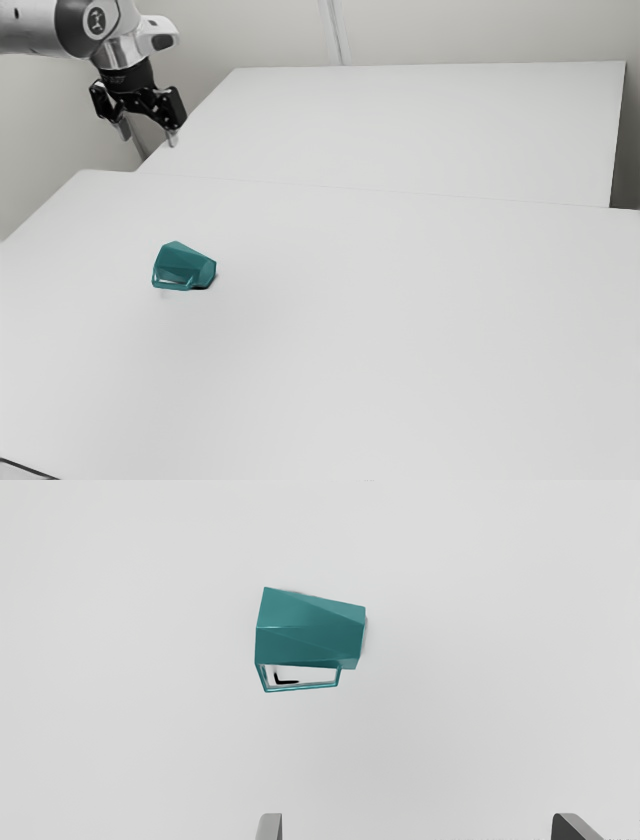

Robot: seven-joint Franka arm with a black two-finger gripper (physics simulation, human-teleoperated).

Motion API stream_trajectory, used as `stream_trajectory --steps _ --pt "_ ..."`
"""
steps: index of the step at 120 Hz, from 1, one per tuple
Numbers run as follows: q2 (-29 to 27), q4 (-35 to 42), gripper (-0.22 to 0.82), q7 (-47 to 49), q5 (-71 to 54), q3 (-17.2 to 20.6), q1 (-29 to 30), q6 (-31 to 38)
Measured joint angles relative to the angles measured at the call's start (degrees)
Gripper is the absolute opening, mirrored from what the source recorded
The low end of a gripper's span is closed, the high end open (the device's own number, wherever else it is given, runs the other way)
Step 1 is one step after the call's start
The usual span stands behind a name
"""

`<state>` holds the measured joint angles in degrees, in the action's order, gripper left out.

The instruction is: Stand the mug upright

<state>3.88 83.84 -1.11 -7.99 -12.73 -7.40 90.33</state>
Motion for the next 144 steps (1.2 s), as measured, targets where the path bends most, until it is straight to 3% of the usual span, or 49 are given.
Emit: stream_trajectory --steps 23,55,81,105,144 --pt "1.29 -4.03 0.59 -0.24 2.75 -1.66 1.18 -0.43" --pt "10.47 -10.68 0.59 -3.0 19.69 -18.33 3.39 -1.21" --pt "19.16 -11.02 0.59 -9.84 38.1 -25.09 8.09 -1.34" --pt "24.39 -5.29 0.59 -18.56 51.55 -26.53 12.42 -1.37" --pt "33.1 -4.27 0.59 -32.1 63.53 -26.51 17.27 -4.64"
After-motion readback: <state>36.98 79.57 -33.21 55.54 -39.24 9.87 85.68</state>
